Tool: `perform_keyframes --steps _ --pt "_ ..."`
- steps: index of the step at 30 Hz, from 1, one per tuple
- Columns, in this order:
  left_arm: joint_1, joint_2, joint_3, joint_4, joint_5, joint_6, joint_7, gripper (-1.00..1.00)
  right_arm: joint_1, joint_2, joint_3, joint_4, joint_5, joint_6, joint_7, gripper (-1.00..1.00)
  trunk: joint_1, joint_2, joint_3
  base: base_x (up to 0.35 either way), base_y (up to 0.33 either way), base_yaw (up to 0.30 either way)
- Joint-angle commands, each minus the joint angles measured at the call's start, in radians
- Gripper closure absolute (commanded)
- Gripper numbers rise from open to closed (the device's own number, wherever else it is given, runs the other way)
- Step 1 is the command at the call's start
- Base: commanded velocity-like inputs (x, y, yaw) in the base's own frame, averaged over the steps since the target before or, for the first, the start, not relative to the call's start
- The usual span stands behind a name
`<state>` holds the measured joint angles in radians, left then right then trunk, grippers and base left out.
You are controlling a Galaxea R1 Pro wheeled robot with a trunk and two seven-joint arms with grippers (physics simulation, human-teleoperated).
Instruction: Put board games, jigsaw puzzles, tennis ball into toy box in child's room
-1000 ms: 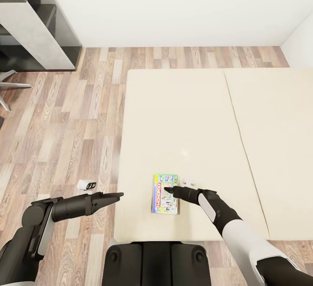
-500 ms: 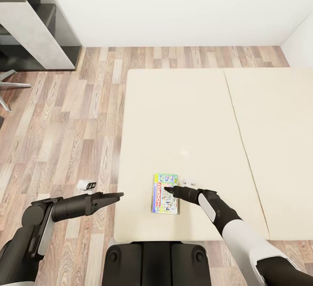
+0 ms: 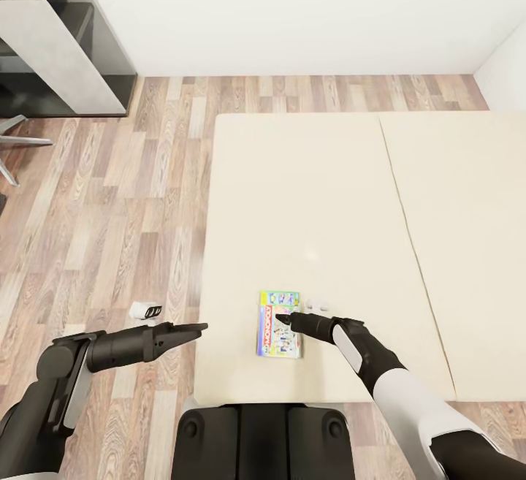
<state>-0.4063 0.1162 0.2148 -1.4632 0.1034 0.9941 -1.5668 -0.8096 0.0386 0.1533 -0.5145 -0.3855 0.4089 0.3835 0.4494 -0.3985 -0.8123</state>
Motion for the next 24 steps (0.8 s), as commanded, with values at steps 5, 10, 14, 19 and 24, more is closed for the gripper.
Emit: perform_keyframes --steps 5,10,14,19,24 --pt "0.0 0.0 0.0 0.0 -0.001 0.011 -0.004 -1.0 0.0 0.001 0.002 -0.001 -0.005 0.004 -0.002 -1.0 0.001 -0.001 -0.001 0.0 0.044 0.0" --pt "0.0 0.0 0.0 0.0 -0.001 0.011 -0.004 -1.0 0.0 0.001 0.002 -0.001 -0.005 0.004 -0.003 -1.0 0.001 -0.001 -0.001 0.0 0.005 0.0" --pt "0.0 0.0 0.0 0.0 -0.001 0.011 -0.004 -1.0 0.0 0.001 0.002 -0.001 -0.004 0.004 -0.003 -1.0 0.001 -0.001 -0.001 0.0 0.0 0.0" --pt "0.0 0.0 0.0 0.0 -0.001 0.011 -0.004 -1.0 0.0 0.001 0.002 -0.001 -0.004 0.004 -0.003 -1.0 0.001 -0.001 -0.001 0.0 0.004 0.0" --pt "0.0 0.001 0.0 0.0 -0.001 0.011 -0.004 -1.0 0.0 0.001 0.002 -0.001 -0.004 0.004 -0.003 -1.0 0.001 -0.001 -0.001 0.0 0.042 0.0"
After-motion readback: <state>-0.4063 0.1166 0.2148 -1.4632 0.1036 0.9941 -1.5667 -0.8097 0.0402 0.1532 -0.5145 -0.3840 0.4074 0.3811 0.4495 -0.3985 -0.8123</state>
